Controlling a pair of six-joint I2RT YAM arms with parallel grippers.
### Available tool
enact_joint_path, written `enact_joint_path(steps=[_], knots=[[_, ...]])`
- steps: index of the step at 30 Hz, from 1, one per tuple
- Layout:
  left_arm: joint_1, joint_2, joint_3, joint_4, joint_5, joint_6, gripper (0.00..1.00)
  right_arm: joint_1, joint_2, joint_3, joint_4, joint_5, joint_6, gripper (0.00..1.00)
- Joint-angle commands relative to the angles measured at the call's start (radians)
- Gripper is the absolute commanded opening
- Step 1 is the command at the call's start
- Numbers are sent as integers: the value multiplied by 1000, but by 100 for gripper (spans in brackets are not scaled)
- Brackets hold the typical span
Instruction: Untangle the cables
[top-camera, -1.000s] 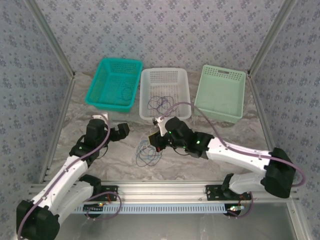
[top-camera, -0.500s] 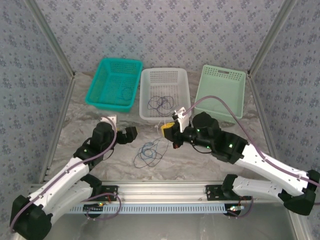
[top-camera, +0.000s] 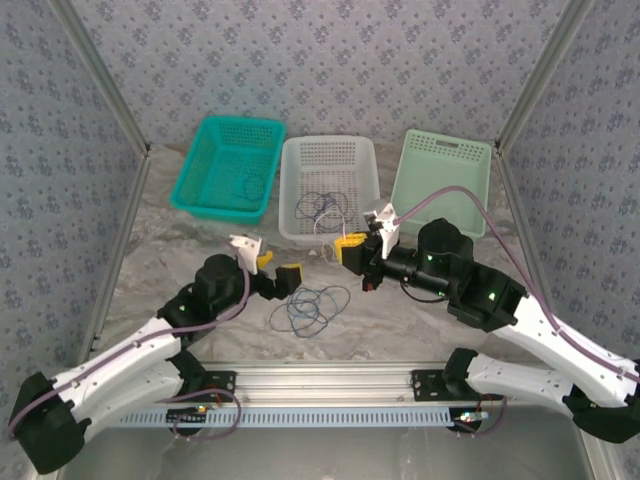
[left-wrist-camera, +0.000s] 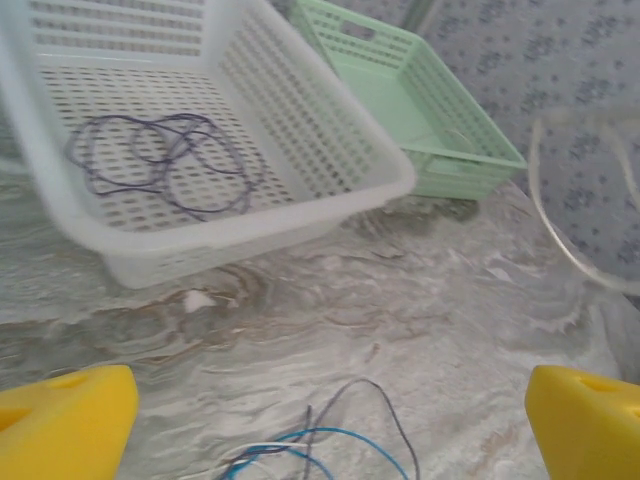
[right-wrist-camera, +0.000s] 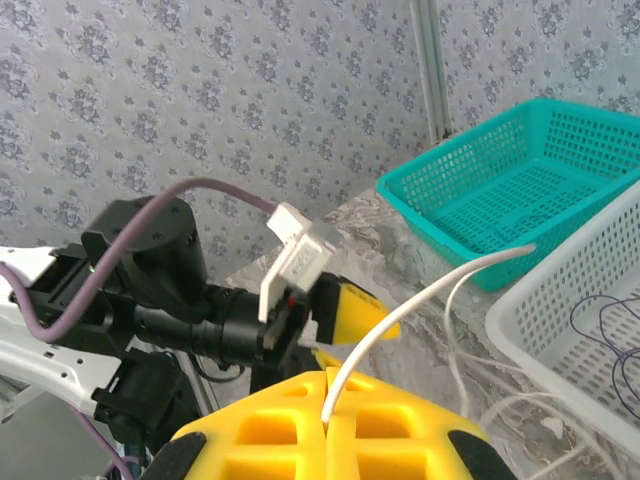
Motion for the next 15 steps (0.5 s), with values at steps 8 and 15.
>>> enact_joint_path(steps=[8,15], knots=[[-130,135,47,135,-34,64,99,-11,-28,1,36,7,-4,0],[-140,153,56,191,-87,65,99,-39,-54,-45,52,-17,30,0]])
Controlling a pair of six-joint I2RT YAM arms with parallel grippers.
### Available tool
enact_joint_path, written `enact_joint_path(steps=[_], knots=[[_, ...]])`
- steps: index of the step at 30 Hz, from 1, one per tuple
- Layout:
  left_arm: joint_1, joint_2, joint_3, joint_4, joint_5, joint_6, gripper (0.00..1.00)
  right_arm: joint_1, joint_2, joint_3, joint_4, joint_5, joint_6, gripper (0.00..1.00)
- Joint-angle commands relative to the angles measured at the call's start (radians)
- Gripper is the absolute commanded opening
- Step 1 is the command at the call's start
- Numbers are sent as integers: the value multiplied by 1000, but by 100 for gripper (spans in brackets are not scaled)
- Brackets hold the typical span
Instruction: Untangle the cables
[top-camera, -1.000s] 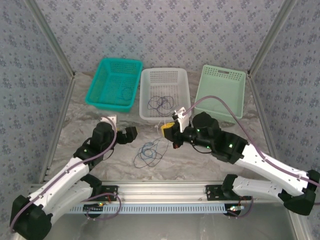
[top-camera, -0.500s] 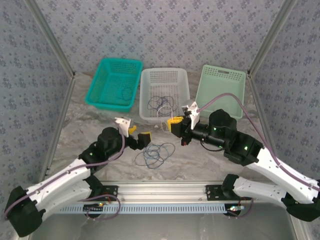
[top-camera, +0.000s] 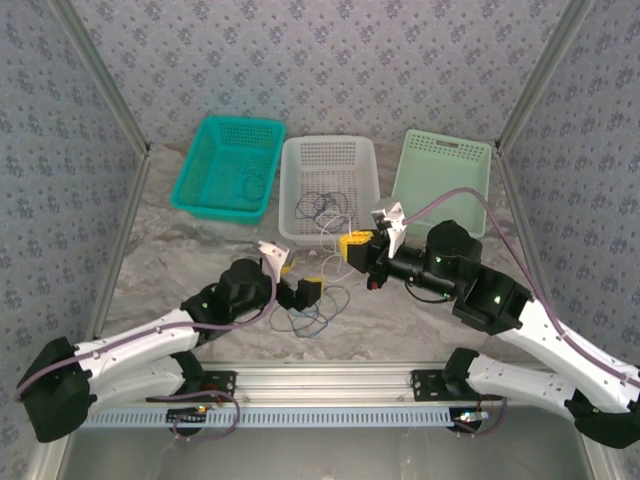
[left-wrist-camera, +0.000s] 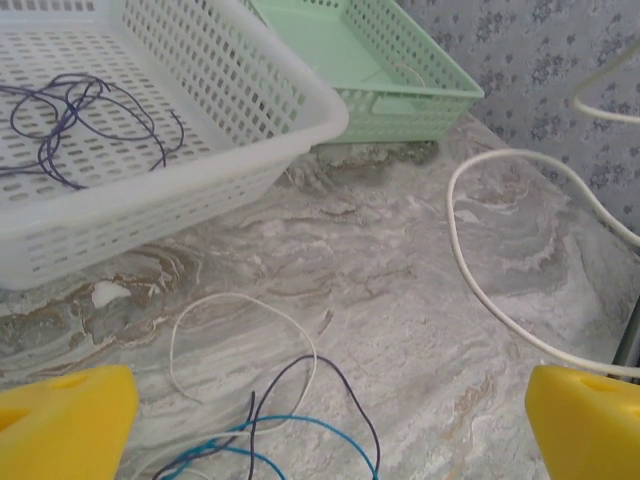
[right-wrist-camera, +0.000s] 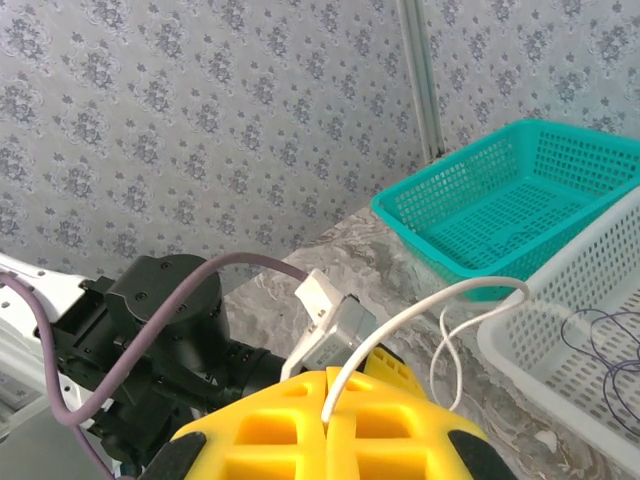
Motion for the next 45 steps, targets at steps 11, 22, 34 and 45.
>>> enact_joint_path(steps=[11,22,34,45], knots=[[-5,-234,17,7,-203,65,100,-98,-13,-68,-63,-124,56,0],[4,-160,139,-50,-102,168,99,-132,83,-52,-147,-374,8,0],[44,-13,239,-66,204,239,98,-131,89,-66,-96,-483,23,0],[46,100,302,-79,304,301,83,-133,79,-67,-90,-540,33,0]])
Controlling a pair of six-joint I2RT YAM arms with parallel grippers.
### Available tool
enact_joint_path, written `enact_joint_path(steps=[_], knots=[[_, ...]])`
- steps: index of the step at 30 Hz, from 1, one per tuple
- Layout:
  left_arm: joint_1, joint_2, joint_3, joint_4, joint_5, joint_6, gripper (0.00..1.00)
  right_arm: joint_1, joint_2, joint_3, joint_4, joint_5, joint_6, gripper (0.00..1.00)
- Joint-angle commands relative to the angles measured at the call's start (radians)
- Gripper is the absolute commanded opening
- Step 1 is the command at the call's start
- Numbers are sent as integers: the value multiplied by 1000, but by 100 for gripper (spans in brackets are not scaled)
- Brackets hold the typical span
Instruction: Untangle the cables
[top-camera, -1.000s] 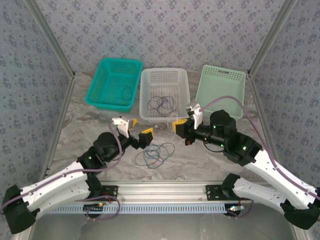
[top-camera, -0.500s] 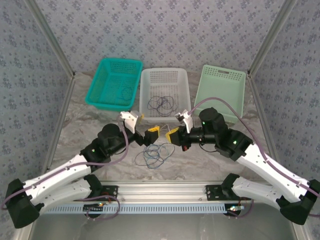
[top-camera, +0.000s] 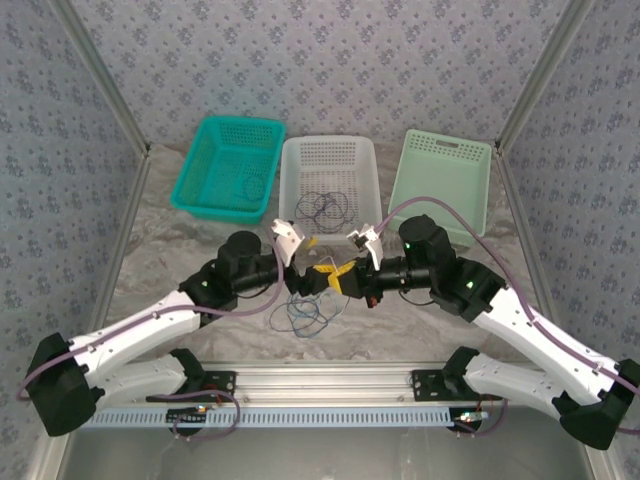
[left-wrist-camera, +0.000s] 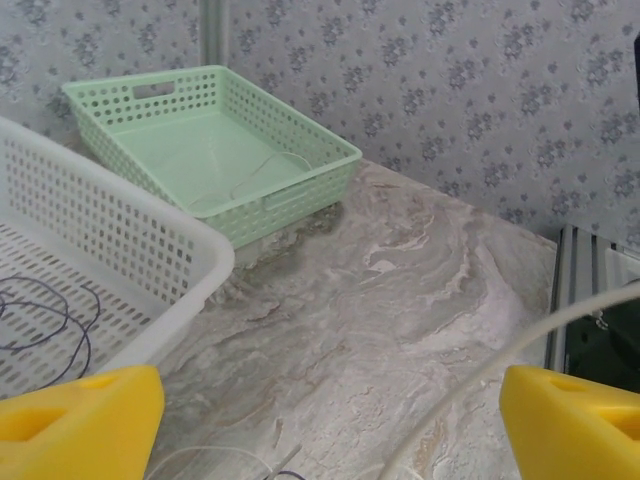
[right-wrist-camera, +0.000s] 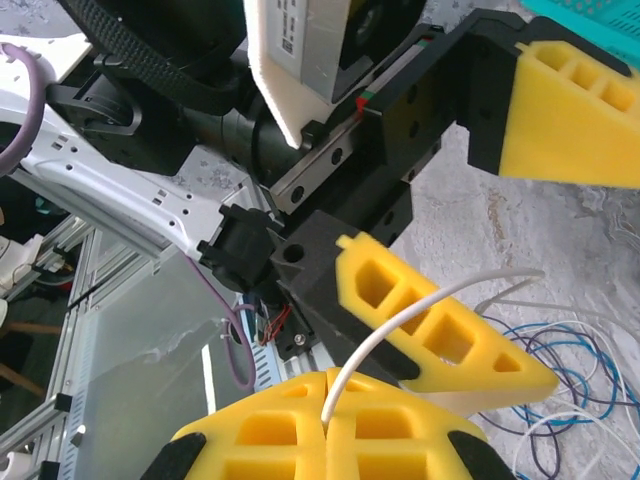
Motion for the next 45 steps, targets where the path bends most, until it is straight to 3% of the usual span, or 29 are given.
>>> enact_joint_path(steps=[1,10,19,26,31,36,45], knots=[[4,32,54,-15,34,28,81,-5,-19,13,33,-47,10,0],[6,95,56,-61,-96,23,68,-26,-49,14,34,-80,21,1],[31,108,5,-59,-136,-2,60,-75,-85,10,25,-101,35,1],[42,111,-21,-90,-199,-2,35,-128,-64,17,-74,-92,38,0],[44,103,-6,-173,-367,9,19,-177,-42,32,-209,-93,5,0],[44,76,17,-216,-469,33,16,-208,31,38,-374,-46,-28,0],[35,25,36,-226,-500,64,13,-205,215,69,-513,72,-103,0]])
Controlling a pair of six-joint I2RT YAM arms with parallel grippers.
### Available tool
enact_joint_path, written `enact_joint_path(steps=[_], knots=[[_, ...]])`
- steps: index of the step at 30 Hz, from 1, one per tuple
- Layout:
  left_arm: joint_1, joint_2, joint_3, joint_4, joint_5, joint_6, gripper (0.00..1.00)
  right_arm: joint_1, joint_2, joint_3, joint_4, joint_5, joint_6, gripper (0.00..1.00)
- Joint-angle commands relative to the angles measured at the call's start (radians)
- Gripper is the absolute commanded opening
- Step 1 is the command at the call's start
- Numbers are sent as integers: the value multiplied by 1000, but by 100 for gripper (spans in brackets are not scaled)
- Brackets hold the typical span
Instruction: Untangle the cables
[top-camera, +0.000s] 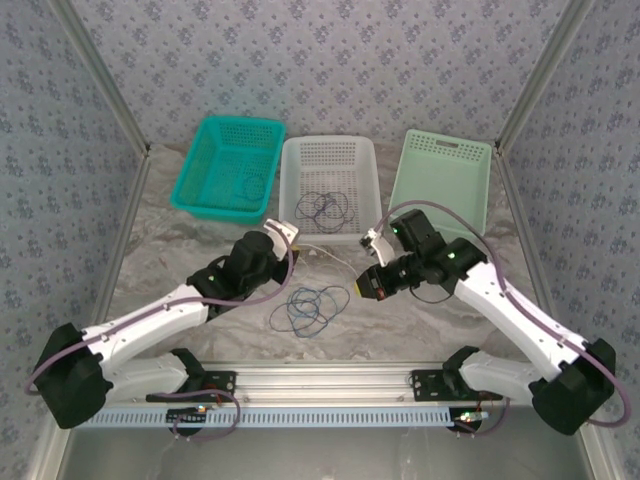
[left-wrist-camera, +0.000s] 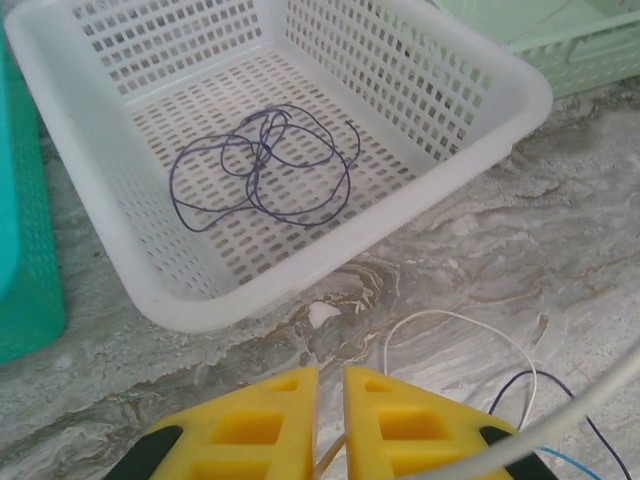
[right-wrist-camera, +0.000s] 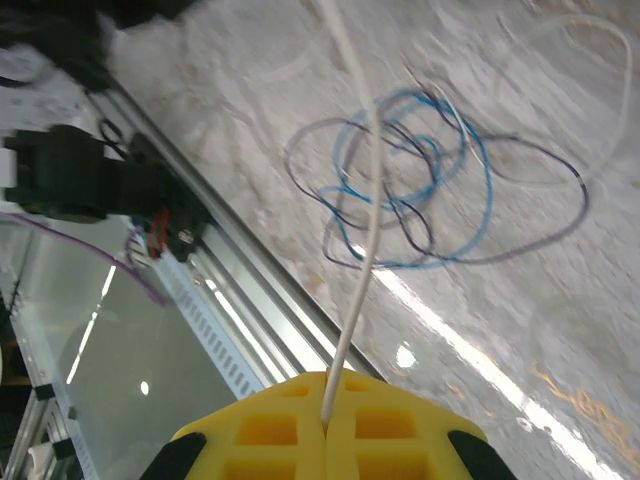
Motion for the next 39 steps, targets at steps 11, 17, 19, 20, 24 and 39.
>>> enact_joint_path(steps=[11,17,19,20,24,39], knots=[[-34,-48,88,-64,-62,98,14,9,119,123,-190,163,-112,0],[-61,-22,124,-101,-53,150,14,23,153,178,-231,162,-147,0],[-69,-17,127,-104,-59,164,14,27,164,192,-247,171,-154,0],[-70,-16,127,-105,-64,168,14,26,168,196,-252,174,-156,0],[-74,-24,123,-105,-90,189,15,30,196,241,-284,188,-174,1],[-75,-52,112,-118,-101,202,15,45,226,261,-287,176,-190,0]])
